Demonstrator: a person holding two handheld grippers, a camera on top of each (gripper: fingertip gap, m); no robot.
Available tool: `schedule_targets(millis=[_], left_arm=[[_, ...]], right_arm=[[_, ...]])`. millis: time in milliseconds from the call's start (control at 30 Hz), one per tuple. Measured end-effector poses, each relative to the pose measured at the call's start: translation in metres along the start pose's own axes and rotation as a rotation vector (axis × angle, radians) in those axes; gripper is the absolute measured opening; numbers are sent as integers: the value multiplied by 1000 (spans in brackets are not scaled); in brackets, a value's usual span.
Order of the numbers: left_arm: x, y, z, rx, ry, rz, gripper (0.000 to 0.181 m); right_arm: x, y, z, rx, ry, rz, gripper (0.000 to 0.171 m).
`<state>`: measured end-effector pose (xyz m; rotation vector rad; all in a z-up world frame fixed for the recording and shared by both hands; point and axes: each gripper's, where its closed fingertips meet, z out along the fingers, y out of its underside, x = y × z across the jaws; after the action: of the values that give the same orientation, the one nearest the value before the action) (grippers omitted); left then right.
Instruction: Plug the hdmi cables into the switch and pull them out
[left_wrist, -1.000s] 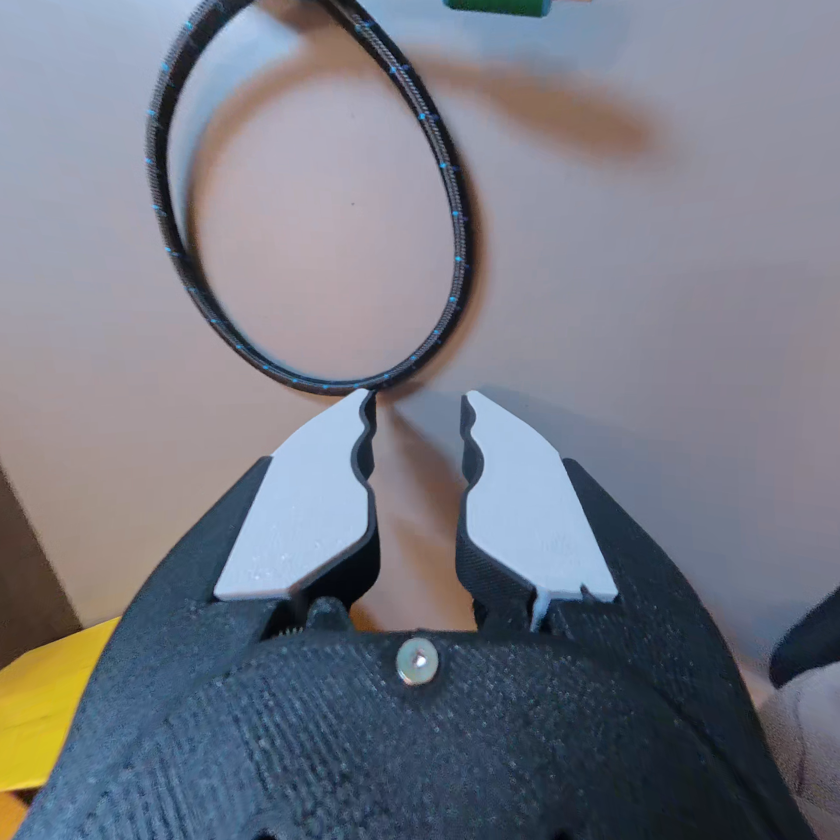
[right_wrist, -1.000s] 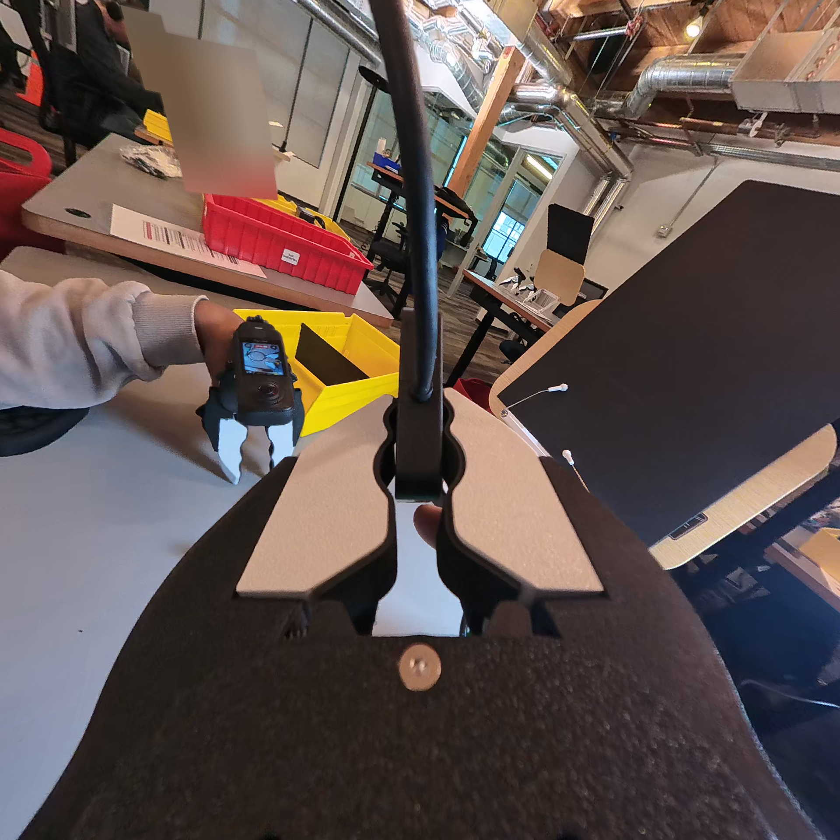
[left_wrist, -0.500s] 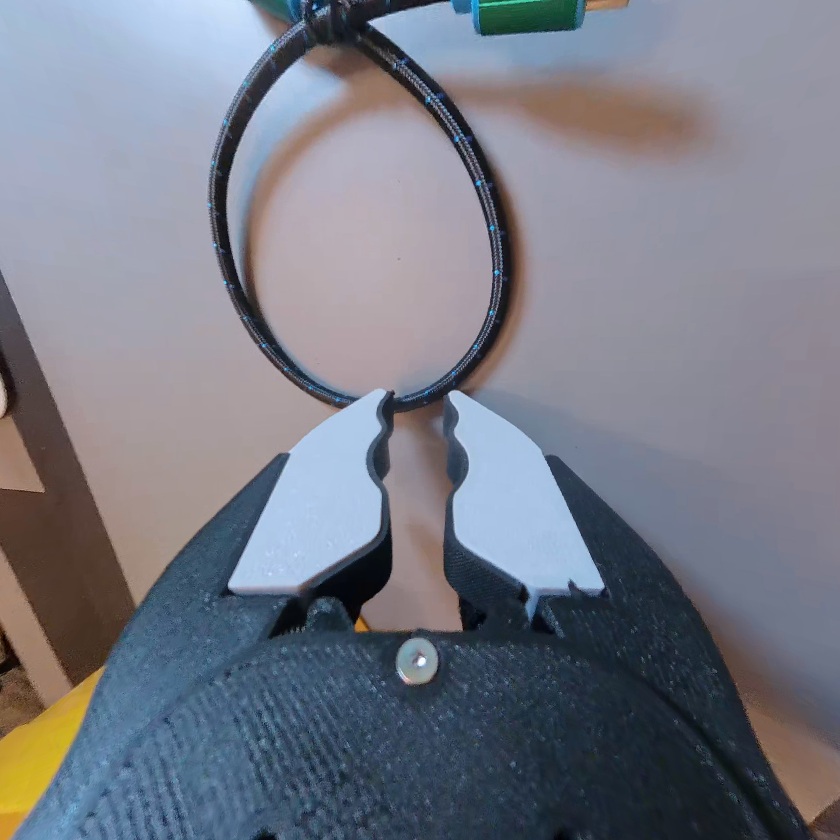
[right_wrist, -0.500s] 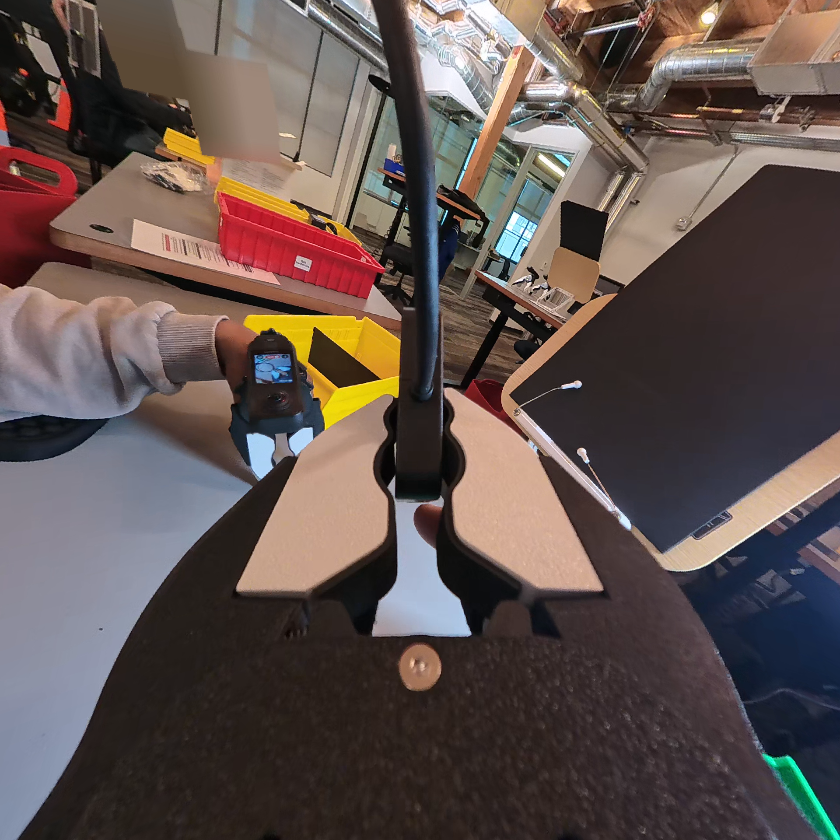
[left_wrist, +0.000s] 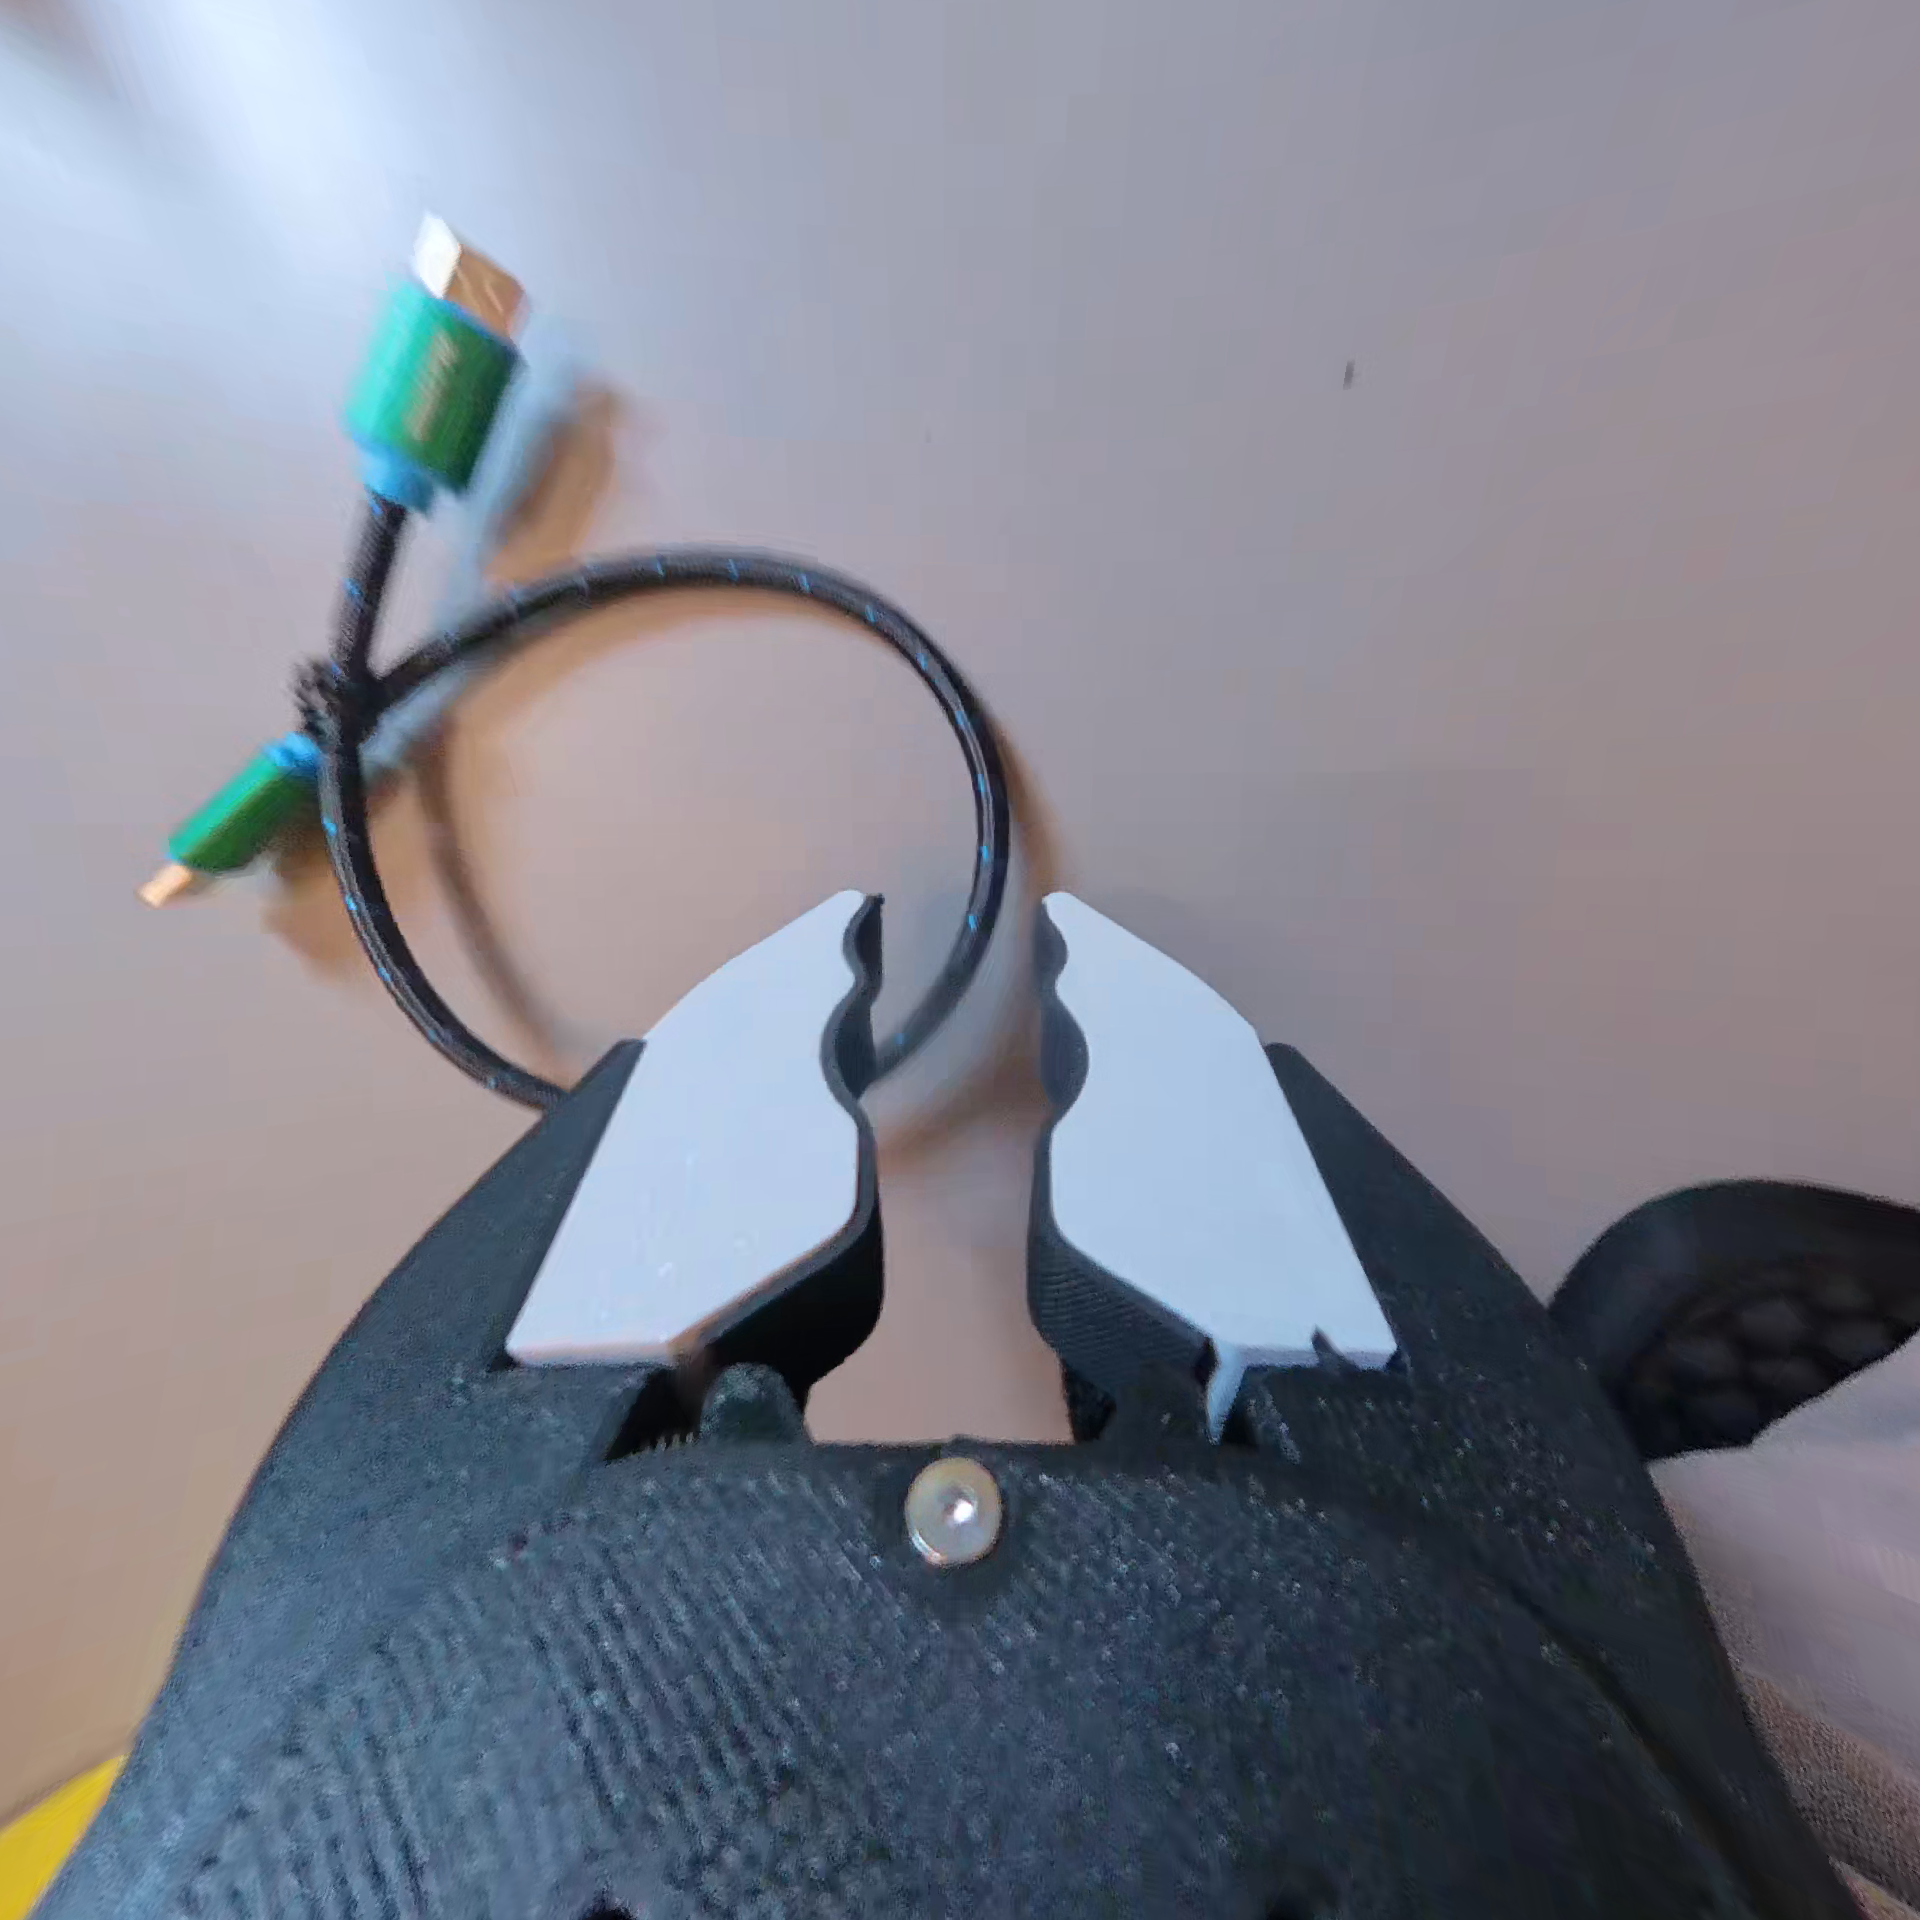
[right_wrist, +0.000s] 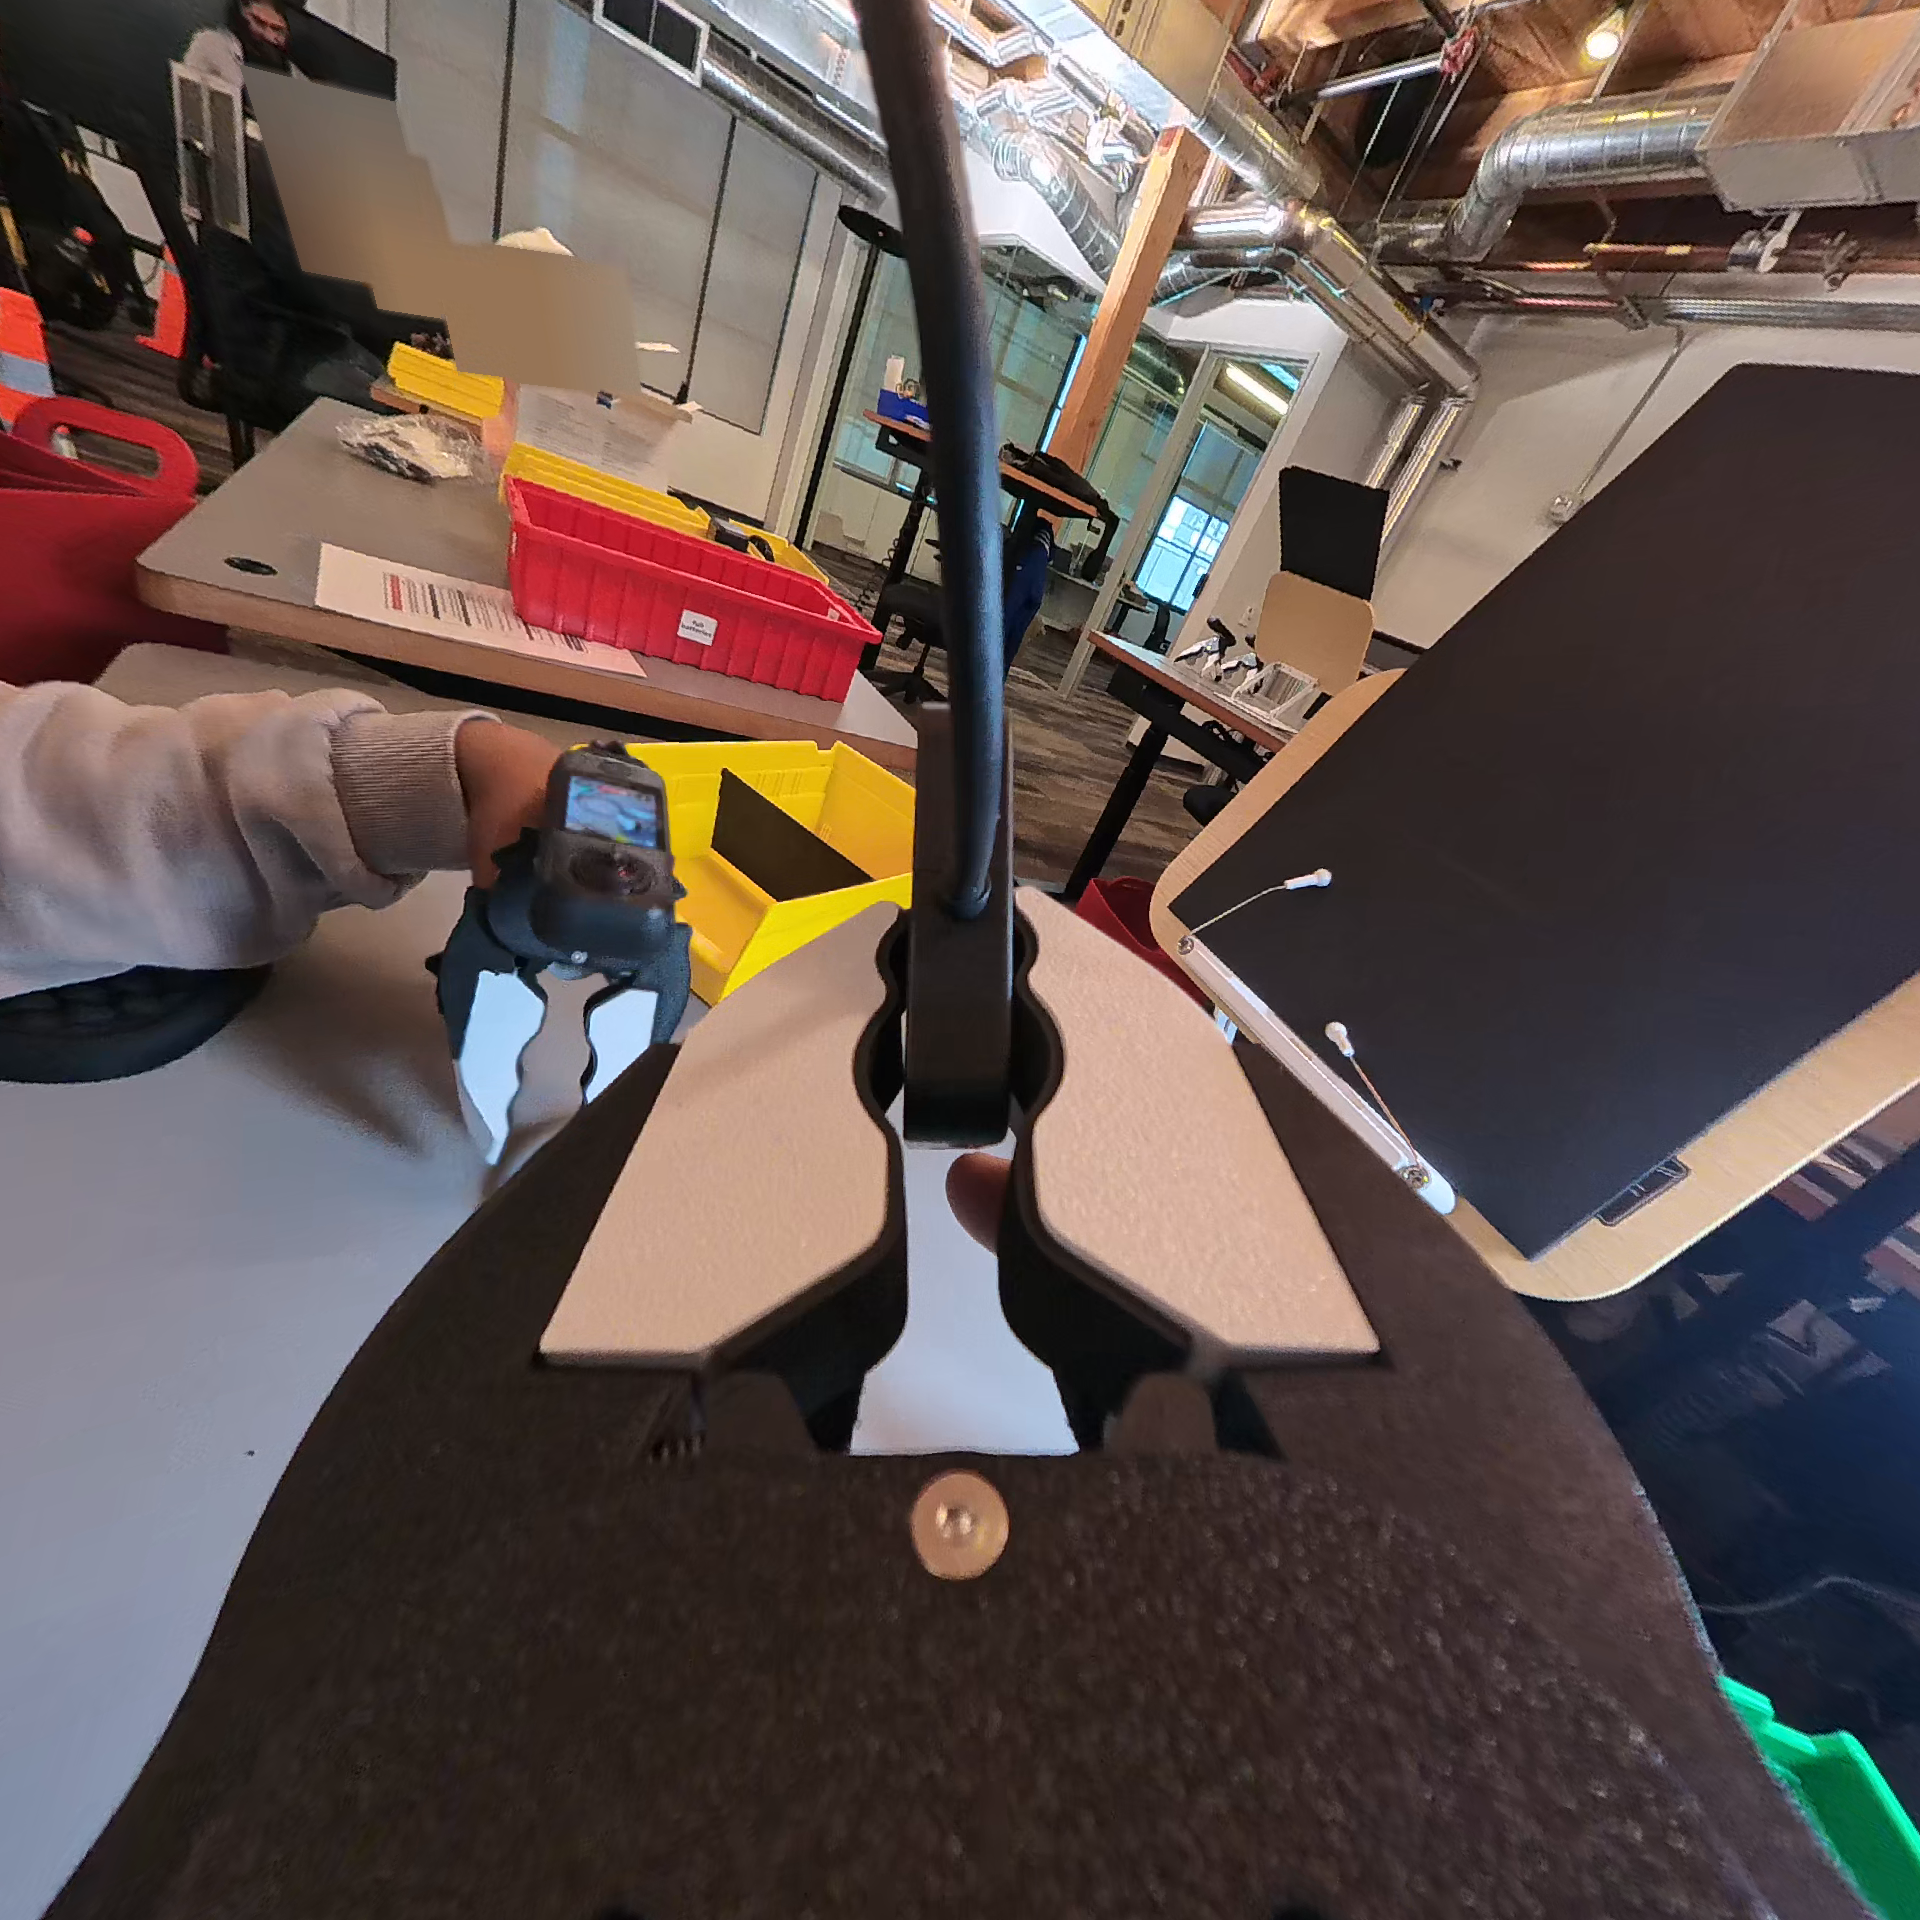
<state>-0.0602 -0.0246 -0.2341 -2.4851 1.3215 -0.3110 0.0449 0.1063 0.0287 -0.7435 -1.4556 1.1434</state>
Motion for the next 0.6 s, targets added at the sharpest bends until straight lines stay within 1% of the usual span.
schedule_targets(millis=[67,167,233,267,300,367,433,533,600], left_arm=[[4,16,4,-94,13,-20,33],[-6,31,16,-214,-45,-10,38],[-4,26,18,-215,-28,-4,24],[-2,26,18,-227,-21,21,11],[1,25,17,-233,-8,26,11],[9,10,10,-169,18,33,9],[18,-14,-7,-47,21,91,7],[36,-50,-45,158,-15,197,7],[46,-71,-73,297,-66,268,7]], right_arm=[[1,0,0,3,2,6,15],[1,2,1,-1,2,8,15],[1,2,1,-3,2,5,14],[1,2,0,-2,3,3,14],[1,1,0,0,4,2,15],[2,0,-2,5,8,2,15],[4,-2,-4,12,11,2,14],[5,-5,-6,24,16,4,15],[5,-6,-7,30,15,8,15]])
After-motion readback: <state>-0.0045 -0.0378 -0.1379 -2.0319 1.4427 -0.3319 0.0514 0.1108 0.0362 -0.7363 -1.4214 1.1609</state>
